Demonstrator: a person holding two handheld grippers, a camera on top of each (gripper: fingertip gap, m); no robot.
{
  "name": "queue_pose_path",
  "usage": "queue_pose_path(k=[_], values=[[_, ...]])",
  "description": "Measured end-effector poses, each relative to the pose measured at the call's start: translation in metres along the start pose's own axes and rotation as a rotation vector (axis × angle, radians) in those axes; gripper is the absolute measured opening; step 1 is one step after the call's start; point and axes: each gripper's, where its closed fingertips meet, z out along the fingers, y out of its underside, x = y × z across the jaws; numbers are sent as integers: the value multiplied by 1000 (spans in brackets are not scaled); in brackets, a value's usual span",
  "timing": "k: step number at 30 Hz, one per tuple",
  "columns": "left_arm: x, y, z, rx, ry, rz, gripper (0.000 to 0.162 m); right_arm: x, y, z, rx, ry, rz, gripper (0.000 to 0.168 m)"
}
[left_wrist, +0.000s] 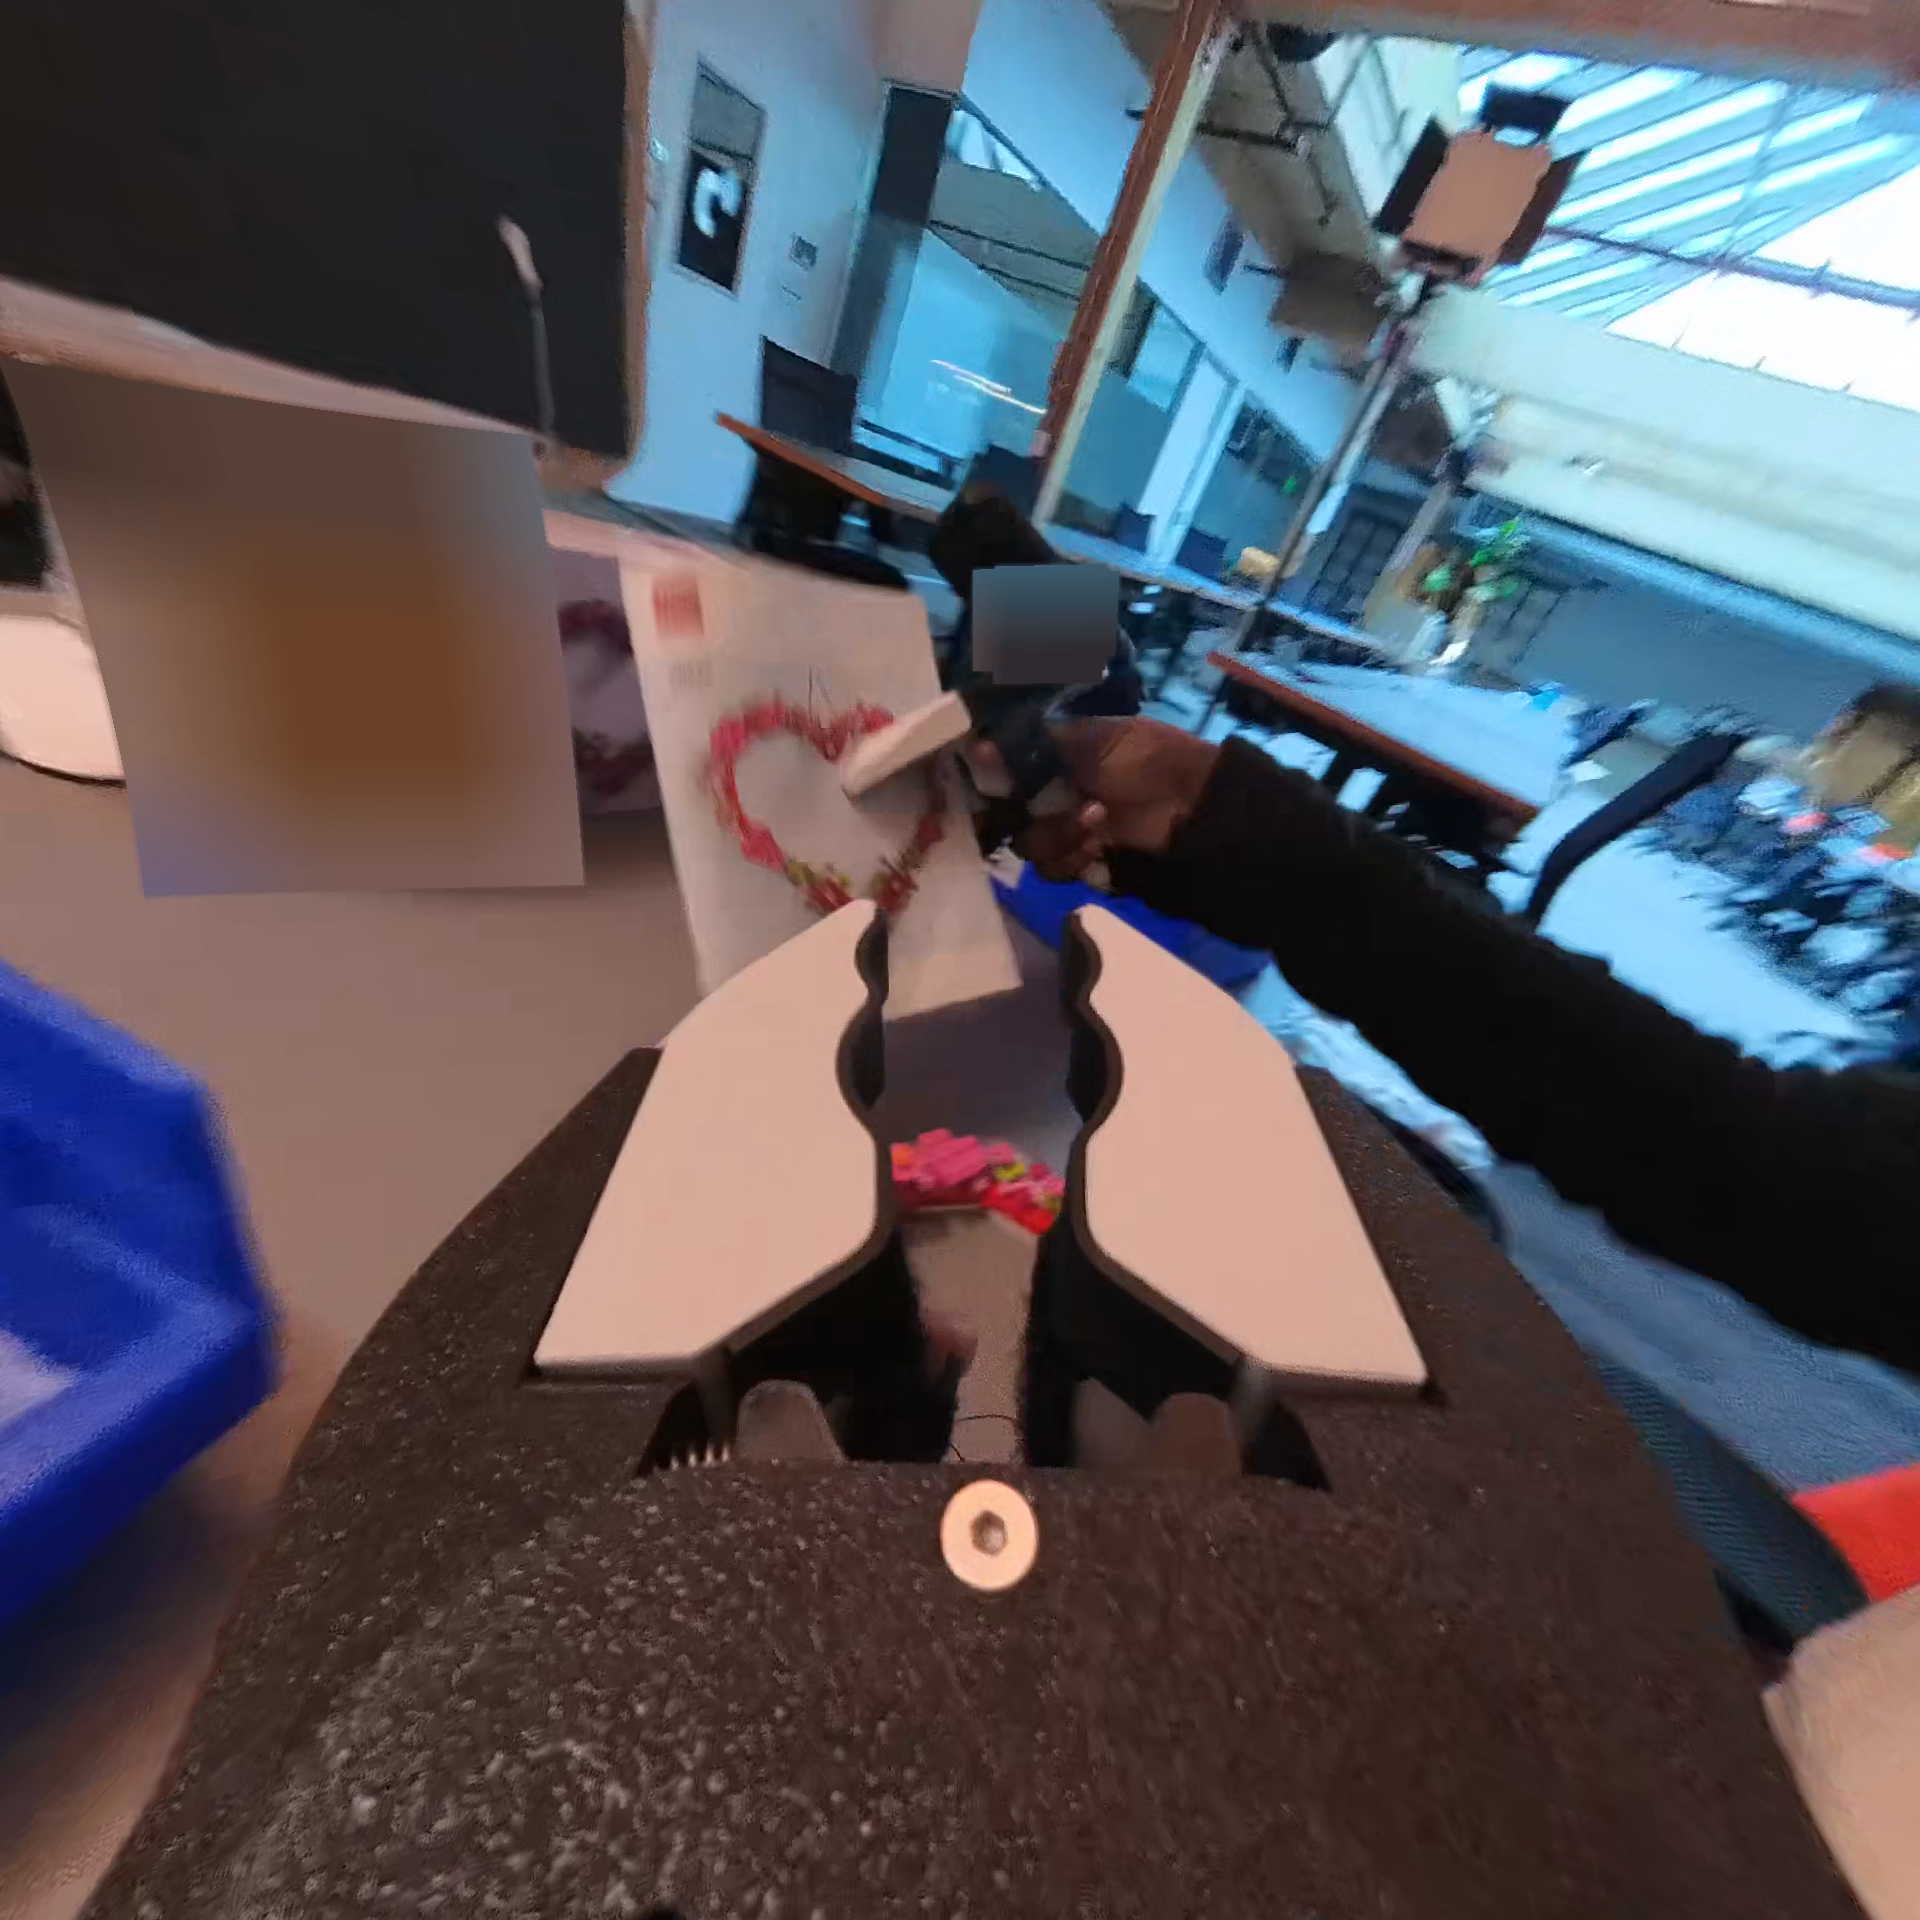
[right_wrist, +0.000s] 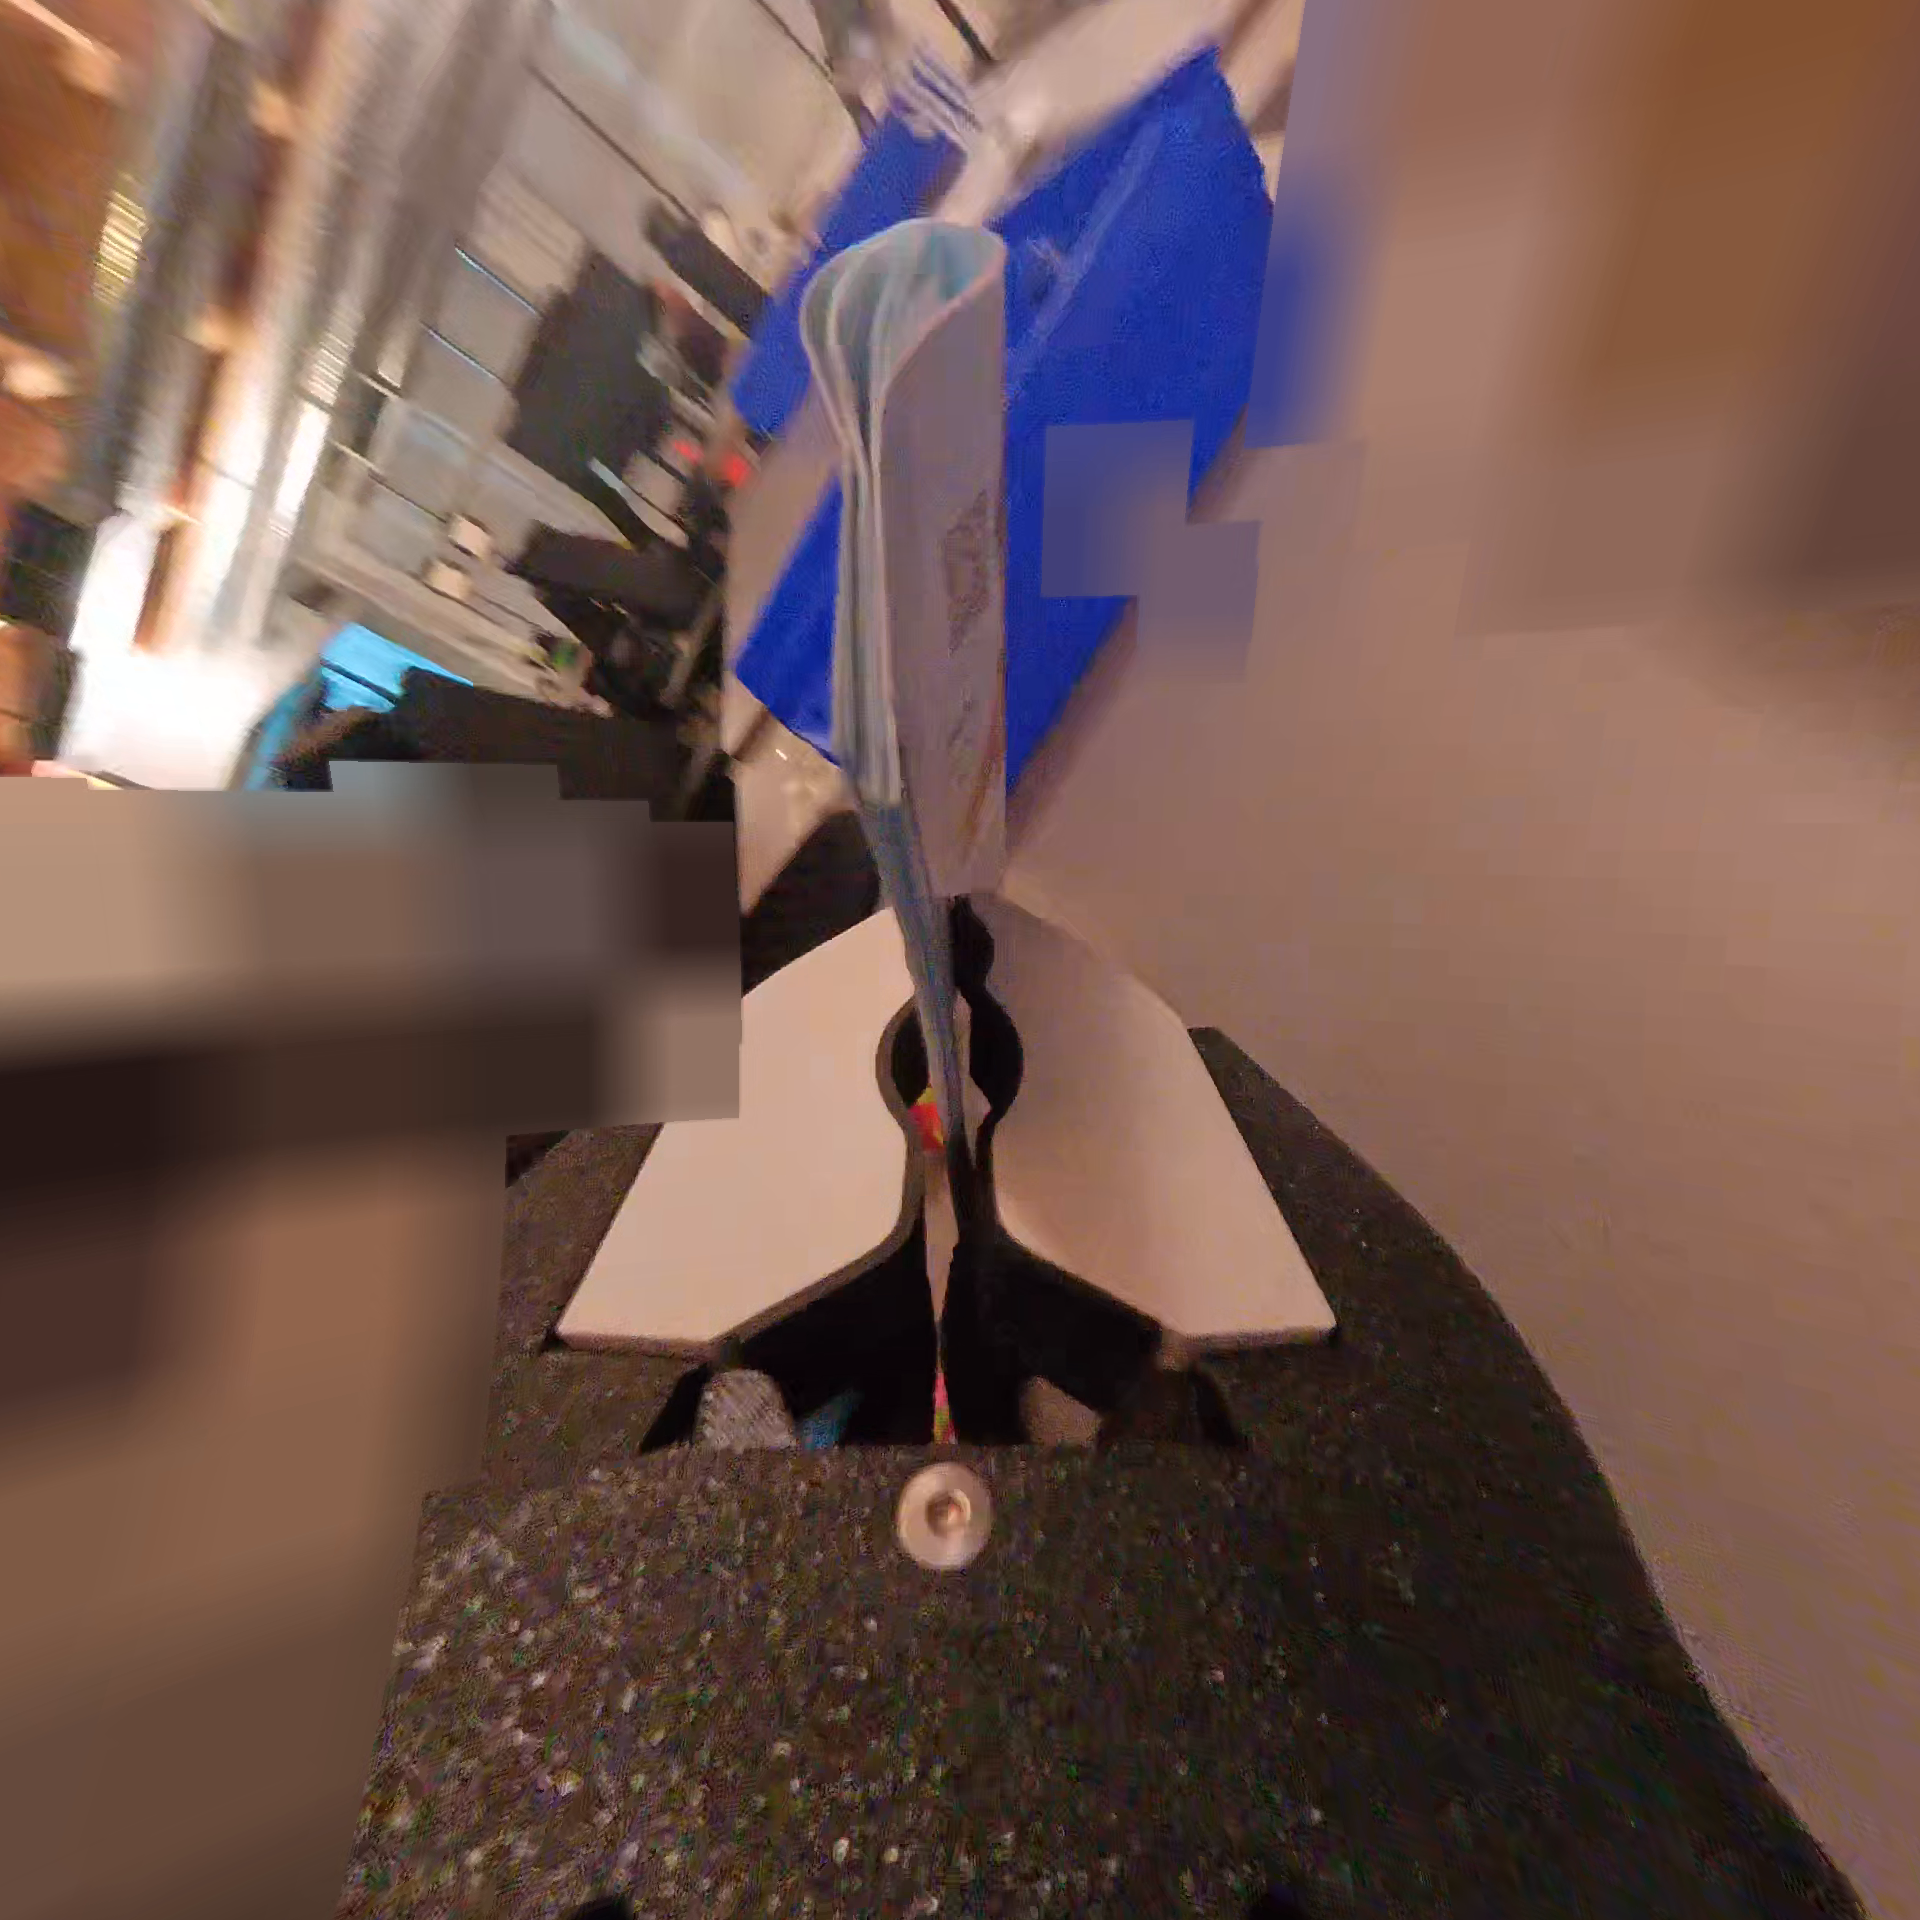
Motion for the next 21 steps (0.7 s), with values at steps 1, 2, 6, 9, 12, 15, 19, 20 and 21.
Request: queue_pose_path(k=[1,2,6,9,12,15,19,20,21], values=[[-4,-6,-11,8,-43,49,31,18,6,1,-90,64,22,2],[-6,-11,-21,14,-76,91,31,33,10,3,-168,119,42,2],[-7,-16,-41,-58,-117,215,31,66,11,14,-288,204,95,2],[-16,7,-44,-235,-143,343,31,94,11,10,-351,408,-5,22],[-38,45,-44,-432,-183,457,28,108,5,-1,-384,619,-200,58],[-48,80,-35,-547,-141,440,25,102,-20,-21,-306,880,-439,79],[-52,101,-23,-616,-81,384,25,30,-28,6,-181,835,-839,76],[-53,103,-20,-614,-77,382,25,11,-12,26,-210,710,-875,72],[-54,103,-18,-605,-71,381,25,-6,12,47,-271,542,-869,63]])
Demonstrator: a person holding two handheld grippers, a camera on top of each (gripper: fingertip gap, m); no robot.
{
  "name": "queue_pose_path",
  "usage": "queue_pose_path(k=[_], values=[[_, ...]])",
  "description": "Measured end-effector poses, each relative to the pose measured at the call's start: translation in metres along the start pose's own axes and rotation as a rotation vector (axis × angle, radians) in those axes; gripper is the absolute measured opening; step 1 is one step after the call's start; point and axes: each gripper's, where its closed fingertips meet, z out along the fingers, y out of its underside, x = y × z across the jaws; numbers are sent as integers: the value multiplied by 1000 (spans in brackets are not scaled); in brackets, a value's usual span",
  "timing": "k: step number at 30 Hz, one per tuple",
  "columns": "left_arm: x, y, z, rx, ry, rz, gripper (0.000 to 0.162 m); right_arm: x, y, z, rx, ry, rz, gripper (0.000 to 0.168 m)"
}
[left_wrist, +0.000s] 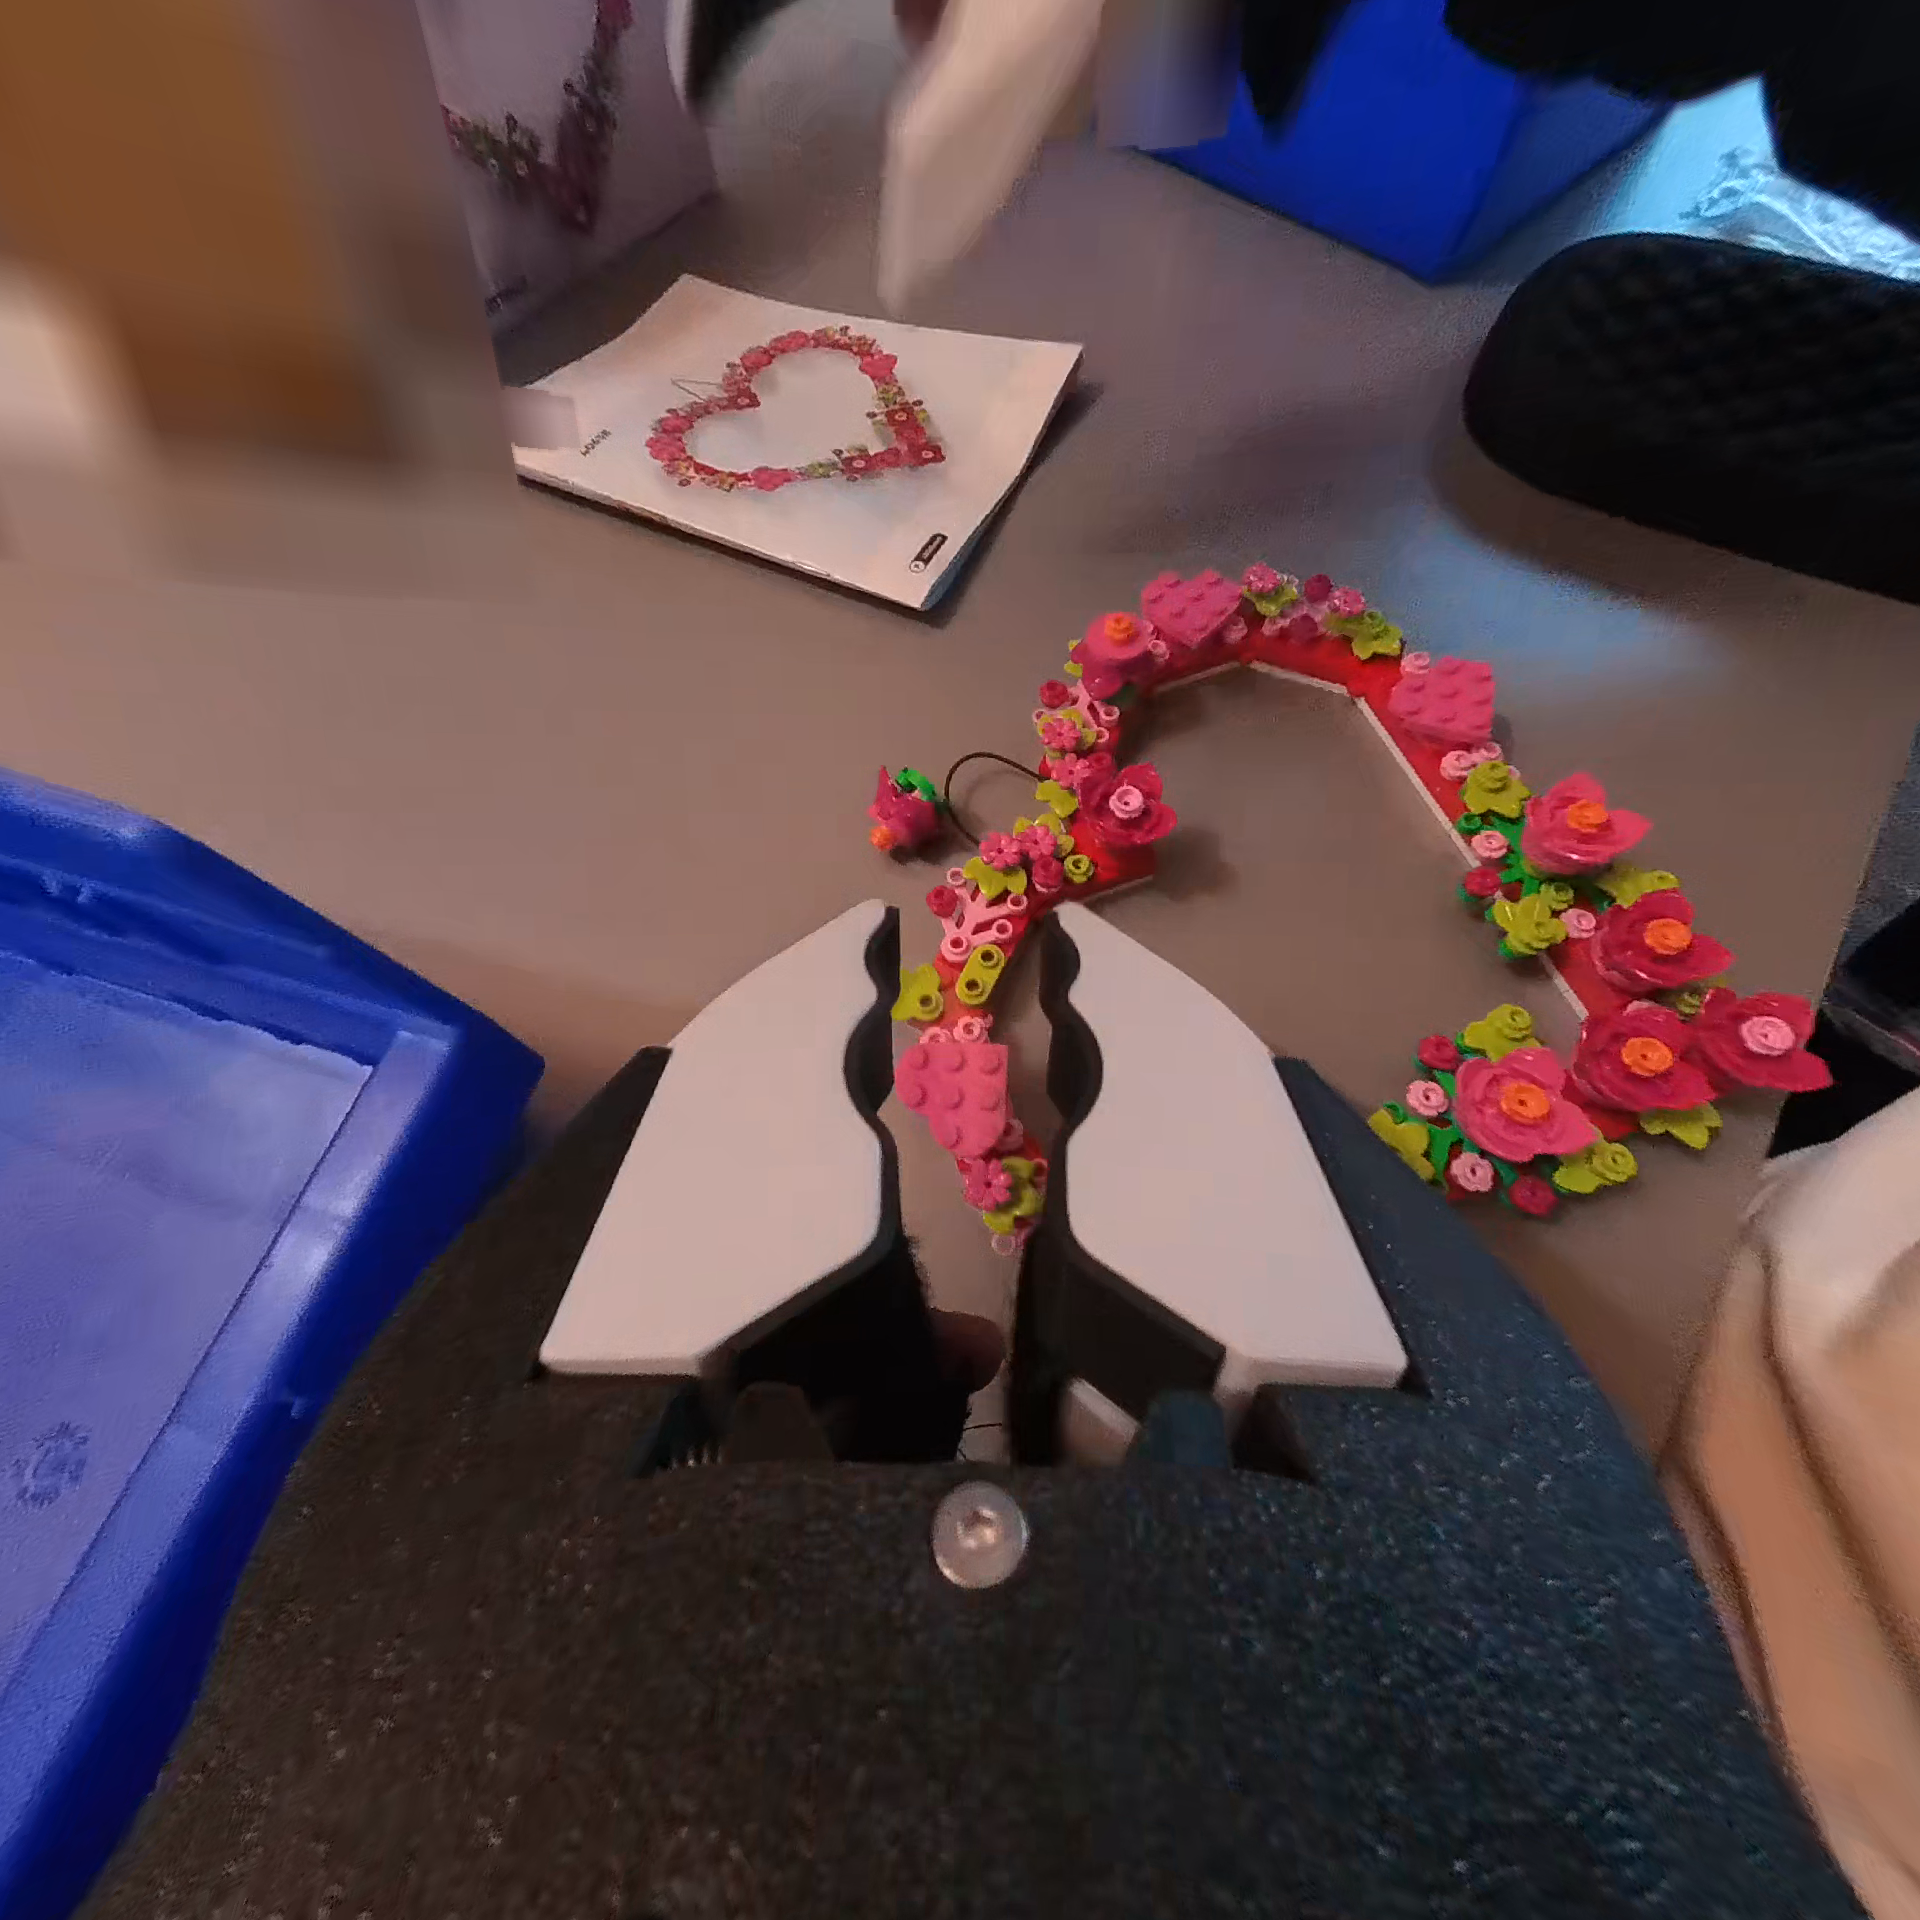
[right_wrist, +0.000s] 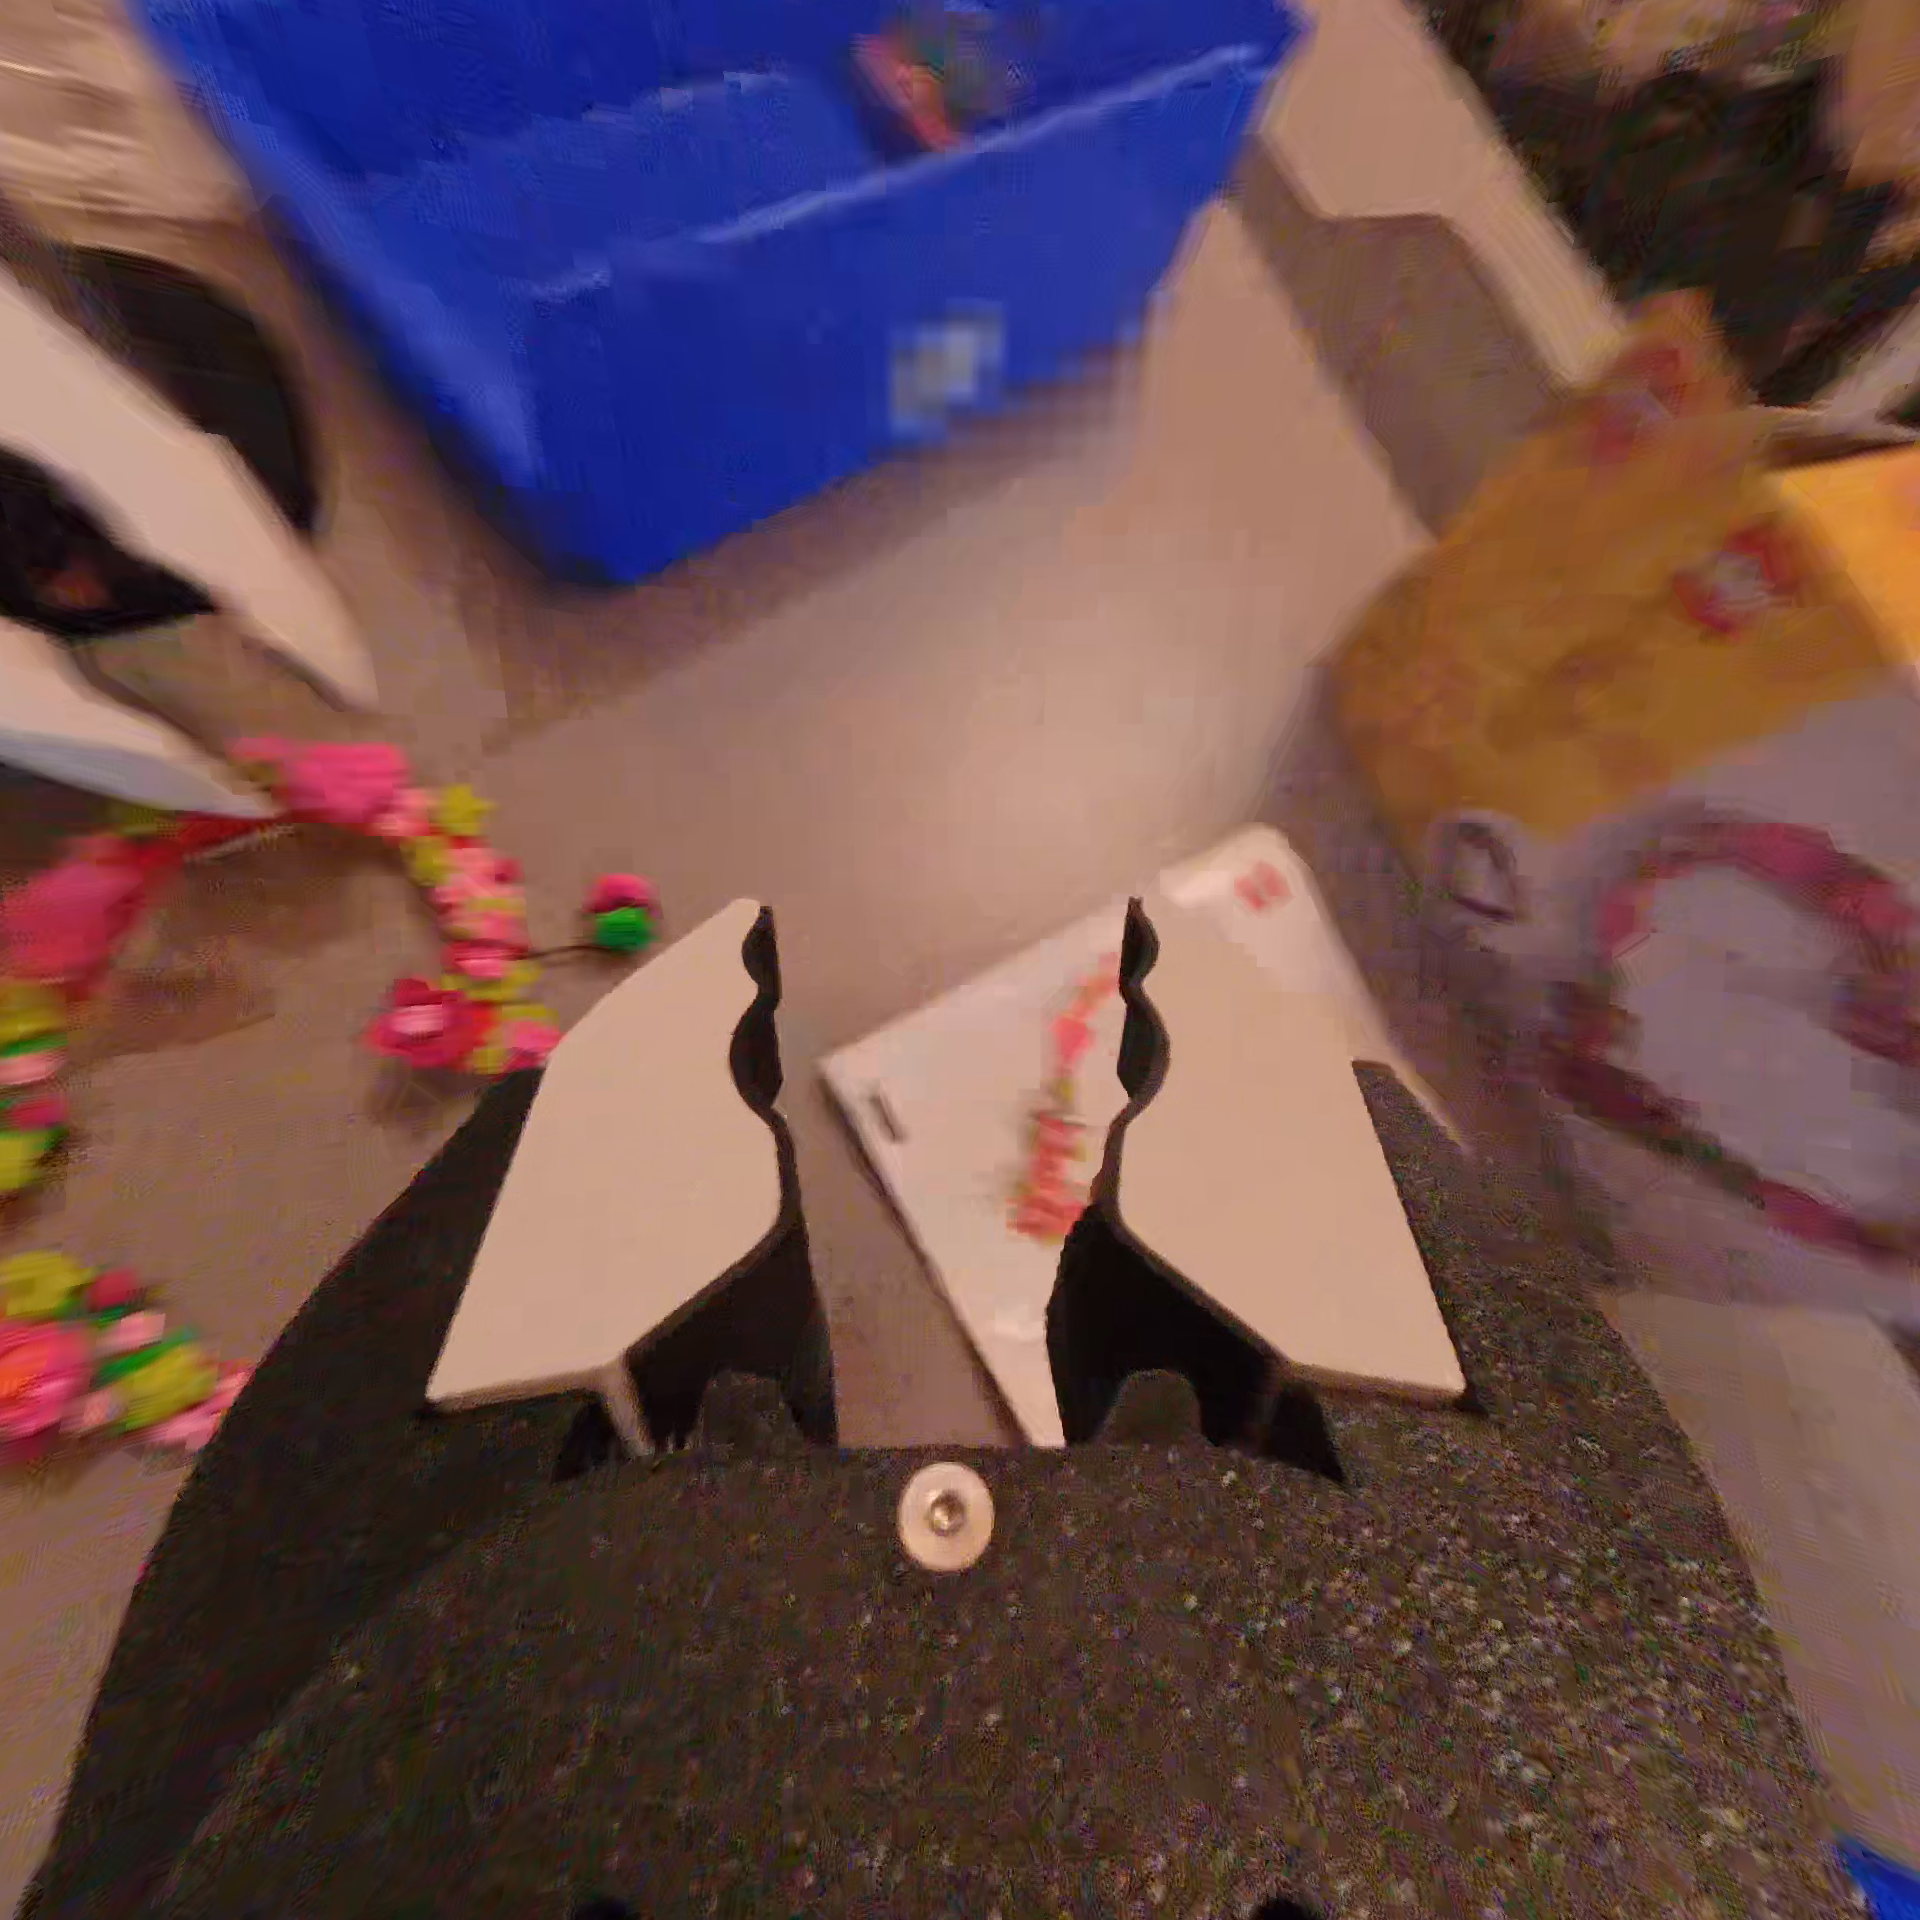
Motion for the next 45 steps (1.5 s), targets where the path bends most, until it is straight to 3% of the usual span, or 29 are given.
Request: queue_pose_path(k=[2,4,12,15,22,26,37,41,42,45], values=[[0,-1,2,26,9,-2,25,-51,6,18,-42,-254,68,55],[1,-2,2,51,9,-15,25,-75,24,38,-136,-369,92,52],[-1,-7,-4,128,9,-5,25,-87,47,75,-208,-459,171,31],[-2,-6,-3,128,14,-7,25,-91,50,79,-209,-461,153,14],[10,-11,4,122,-3,174,34,-98,11,35,-27,-448,85,6],[14,-19,12,116,-65,242,36,-108,16,26,-52,-404,56,3],[33,-28,14,133,-36,253,17,-131,15,9,-2,-303,-24,2],[49,-32,2,227,79,152,17,-145,10,-5,70,-304,-5,8],[56,-35,-3,274,145,105,17,-150,5,-12,116,-324,12,19],[79,-50,-28,432,407,-59,17,-166,-10,-35,307,-349,10,26]])
